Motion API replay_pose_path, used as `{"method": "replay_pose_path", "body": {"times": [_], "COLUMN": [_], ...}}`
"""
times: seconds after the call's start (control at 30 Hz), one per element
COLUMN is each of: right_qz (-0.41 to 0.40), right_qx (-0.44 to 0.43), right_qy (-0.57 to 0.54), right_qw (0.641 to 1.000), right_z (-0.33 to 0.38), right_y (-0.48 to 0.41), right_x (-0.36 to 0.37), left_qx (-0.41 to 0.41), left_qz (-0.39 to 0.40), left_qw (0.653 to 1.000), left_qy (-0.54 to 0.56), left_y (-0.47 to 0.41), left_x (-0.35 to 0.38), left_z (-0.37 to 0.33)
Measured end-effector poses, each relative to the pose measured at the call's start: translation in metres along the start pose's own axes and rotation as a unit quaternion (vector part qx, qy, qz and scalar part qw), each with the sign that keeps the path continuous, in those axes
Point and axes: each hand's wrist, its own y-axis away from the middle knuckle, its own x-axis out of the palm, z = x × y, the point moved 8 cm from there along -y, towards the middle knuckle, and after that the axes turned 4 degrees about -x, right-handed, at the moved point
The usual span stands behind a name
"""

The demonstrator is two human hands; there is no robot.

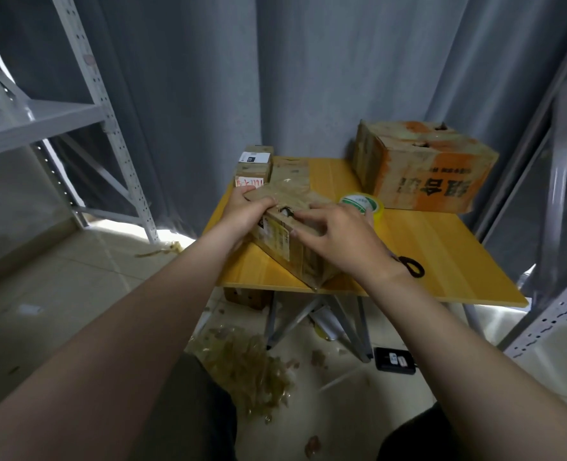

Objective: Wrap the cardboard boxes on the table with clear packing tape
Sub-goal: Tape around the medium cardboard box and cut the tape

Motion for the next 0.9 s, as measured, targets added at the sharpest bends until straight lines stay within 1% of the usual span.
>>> {"method": "replay_pose_path", "body": {"times": [0.07,0.27,0.53,0.7,0.77,0.9], "right_qz": [0.0,0.044,0.047,0.043,0.038,0.04], "right_qx": [-0.007,0.001,0.014,0.016,0.017,0.018], "right_qy": [0.013,0.039,0.04,0.03,0.026,0.023], "right_qw": [1.0,0.998,0.998,0.998,0.999,0.999], "right_z": [0.0027,0.0046,0.007,0.0058,0.0046,0.0021], "right_y": [-0.0007,-0.001,-0.0016,-0.0007,0.0001,-0.0003], "right_x": [-0.0004,0.0048,0.0035,0.005,0.006,0.0063], "left_qx": [-0.02,-0.047,-0.065,-0.077,-0.084,-0.107], "left_qz": [0.003,0.015,0.001,0.016,0.022,0.025], "left_qw": [1.0,0.999,0.997,0.995,0.994,0.994], "left_qy": [0.006,-0.011,-0.047,-0.067,-0.062,-0.01], "left_y": [-0.001,-0.0012,0.002,0.0024,0.0035,0.0049], "left_x": [0.0019,0.0034,0.0078,0.0084,0.0092,0.0081], "left_z": [0.0024,0.0054,0.0073,0.007,0.0074,0.0101]}}
